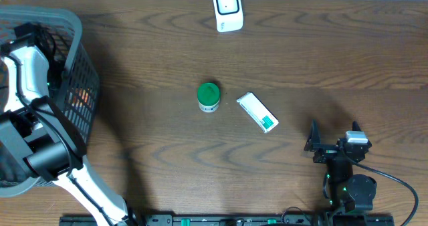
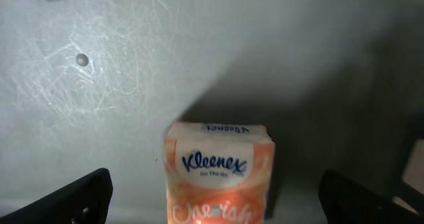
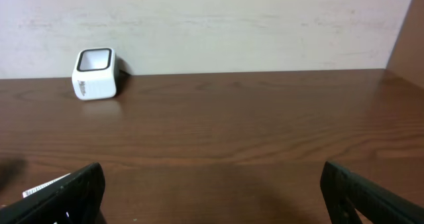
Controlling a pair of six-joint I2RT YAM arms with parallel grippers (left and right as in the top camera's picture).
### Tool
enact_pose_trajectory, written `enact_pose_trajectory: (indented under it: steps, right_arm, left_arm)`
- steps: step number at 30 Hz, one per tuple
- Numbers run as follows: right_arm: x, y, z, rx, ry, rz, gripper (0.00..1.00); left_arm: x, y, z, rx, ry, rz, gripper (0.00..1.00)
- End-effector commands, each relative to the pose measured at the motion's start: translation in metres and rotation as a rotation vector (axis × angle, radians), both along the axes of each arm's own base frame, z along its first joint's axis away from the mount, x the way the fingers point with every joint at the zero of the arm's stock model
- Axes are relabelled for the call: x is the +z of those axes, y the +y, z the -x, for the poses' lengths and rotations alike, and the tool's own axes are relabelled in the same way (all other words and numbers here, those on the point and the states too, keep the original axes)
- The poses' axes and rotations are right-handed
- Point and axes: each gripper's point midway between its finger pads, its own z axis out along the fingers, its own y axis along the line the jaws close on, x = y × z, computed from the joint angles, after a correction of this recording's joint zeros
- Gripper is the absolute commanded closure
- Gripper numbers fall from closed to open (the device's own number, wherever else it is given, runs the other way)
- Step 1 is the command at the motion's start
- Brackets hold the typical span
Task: Scan the item barcode
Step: 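Reach the left gripper into the basket and grasp the orange Kleenex pack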
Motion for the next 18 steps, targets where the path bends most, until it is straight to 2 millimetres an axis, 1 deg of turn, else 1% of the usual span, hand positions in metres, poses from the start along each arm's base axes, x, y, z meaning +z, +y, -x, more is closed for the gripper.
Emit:
enact_pose_trajectory:
  steps: [1, 6, 12, 14, 18]
  right_arm:
    - [-0.001, 0.002, 0.0, 0.005, 0.003, -0.01, 0.01]
    - [-0.001, 0.002, 0.0, 0.005, 0.003, -0.01, 0.01]
    - [-0.001, 0.002, 0.0, 0.005, 0.003, -0.01, 0.01]
    - [-0.001, 0.002, 0.0, 0.005, 0.002, -0.01, 0.01]
    - [-0.001, 0.002, 0.0, 0.005, 0.003, -0.01, 0.01]
  left_arm:
    - [-0.019, -0.003, 0.003, 0.006, 0.042, 0.02, 0.0]
    - [-0.034, -0.009, 0.001, 0.002, 0.056, 0.059, 0.0]
    - [-0.041, -0.012, 0.001, -0.009, 0.073, 0.067, 0.01]
    - [-0.042, -0.012, 0.002, -0.022, 0.077, 0.068, 0.09]
    - [-0.042, -0.013, 0.003, -0.063, 0.086, 0.071, 0.31]
